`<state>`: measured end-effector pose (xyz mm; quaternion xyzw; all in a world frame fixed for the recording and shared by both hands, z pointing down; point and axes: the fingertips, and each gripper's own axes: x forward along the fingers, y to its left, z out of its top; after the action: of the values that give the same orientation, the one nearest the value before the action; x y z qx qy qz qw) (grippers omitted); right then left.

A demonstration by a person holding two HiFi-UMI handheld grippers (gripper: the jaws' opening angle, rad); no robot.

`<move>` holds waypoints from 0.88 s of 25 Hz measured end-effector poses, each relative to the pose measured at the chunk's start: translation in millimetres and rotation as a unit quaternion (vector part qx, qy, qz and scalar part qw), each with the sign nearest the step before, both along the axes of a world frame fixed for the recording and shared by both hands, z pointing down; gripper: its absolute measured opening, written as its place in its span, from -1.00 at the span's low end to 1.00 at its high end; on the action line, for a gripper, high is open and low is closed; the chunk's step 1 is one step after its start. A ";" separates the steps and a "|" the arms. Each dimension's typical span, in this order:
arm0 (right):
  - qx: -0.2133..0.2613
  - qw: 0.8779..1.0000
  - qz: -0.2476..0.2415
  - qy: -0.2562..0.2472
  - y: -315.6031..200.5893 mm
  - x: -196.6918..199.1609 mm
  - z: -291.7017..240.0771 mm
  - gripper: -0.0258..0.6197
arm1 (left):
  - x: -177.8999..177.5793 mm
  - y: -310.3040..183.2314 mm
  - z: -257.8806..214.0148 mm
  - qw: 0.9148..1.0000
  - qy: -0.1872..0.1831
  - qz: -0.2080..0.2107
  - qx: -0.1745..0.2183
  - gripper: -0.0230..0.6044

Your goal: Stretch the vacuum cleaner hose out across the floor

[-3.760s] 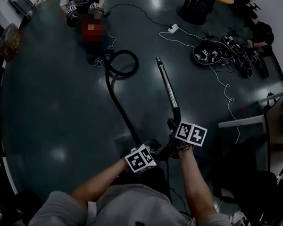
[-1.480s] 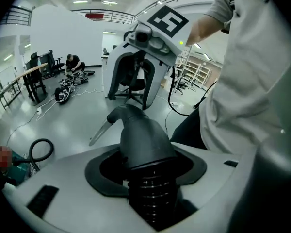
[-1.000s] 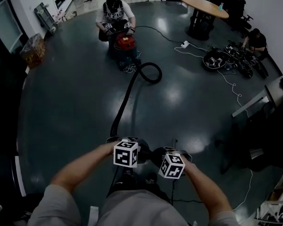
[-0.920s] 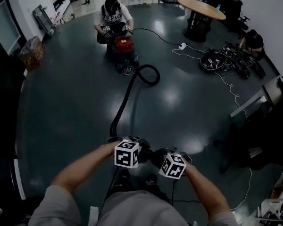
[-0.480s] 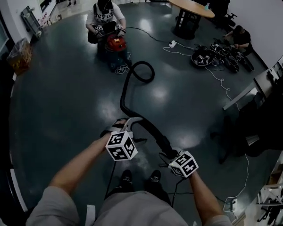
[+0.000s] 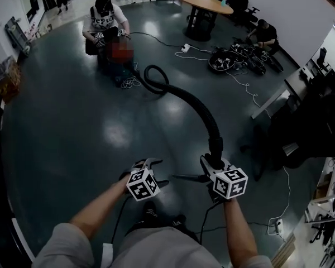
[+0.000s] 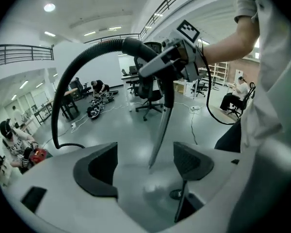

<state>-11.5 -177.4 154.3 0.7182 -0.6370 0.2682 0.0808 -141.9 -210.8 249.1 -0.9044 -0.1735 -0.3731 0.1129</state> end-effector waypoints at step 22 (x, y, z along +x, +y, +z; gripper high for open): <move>0.129 0.860 0.451 -0.199 290.2 123.2 20.0 -0.66 | 85.8 224.5 36.3 0.986 -0.065 0.151 -0.023 0.24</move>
<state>111.7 112.7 174.4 0.8625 -0.2745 0.3278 -0.2705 -56.1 13.8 285.4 -0.8441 -0.3239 -0.4052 0.1360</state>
